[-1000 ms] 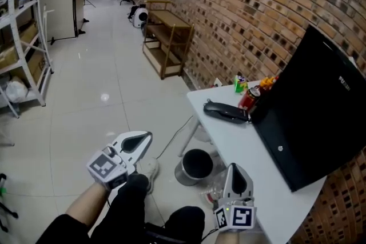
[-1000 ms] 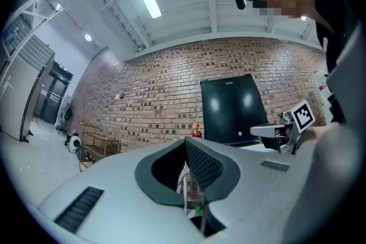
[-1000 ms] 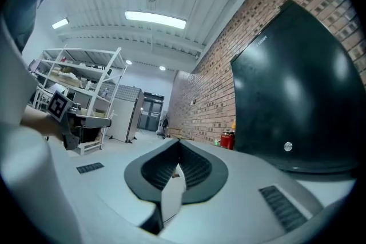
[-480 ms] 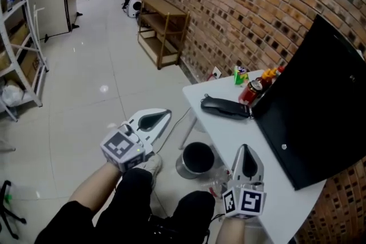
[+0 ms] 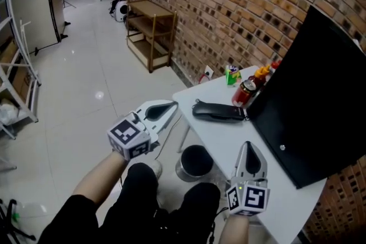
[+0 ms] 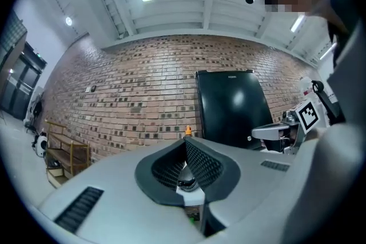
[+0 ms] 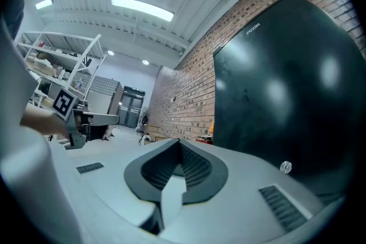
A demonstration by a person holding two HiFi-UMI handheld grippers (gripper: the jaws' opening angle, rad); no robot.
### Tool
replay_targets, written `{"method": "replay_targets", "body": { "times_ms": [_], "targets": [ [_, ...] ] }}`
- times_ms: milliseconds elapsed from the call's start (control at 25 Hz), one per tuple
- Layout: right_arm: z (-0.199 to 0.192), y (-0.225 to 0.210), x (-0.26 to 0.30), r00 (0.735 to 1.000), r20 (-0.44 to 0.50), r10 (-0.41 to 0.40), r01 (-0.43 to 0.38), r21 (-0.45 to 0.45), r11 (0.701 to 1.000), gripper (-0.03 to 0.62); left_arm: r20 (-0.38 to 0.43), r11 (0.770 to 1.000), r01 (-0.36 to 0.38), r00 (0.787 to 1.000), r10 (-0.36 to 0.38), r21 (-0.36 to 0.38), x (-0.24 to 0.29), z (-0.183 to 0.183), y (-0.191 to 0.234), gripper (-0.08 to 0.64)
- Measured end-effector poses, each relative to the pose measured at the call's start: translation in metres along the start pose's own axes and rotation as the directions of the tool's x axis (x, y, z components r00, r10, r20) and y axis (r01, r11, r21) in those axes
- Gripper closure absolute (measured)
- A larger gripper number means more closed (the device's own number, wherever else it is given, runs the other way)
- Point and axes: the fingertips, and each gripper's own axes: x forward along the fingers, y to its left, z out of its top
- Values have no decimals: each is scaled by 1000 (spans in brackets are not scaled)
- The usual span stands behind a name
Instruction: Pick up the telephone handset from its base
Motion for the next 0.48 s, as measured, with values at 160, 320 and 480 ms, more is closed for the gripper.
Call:
{"method": "replay_targets", "body": {
  "times_ms": [160,320,480],
  "targets": [
    [-2,-11,1,1000,-11,-30,29,-9,1000,581,-16,997,68,998,-68,-21,28,0,-3,558],
    [-2,-27,-10,996,-12,-83,83,3,997,581,-38,989,145,989,-145,-14,55,-1,-4,558],
    [3,-38,-23,992,-15,-127,127,5,992,581,-14,968,246,969,-246,-42,75,14,-21,558]
  ]
}}
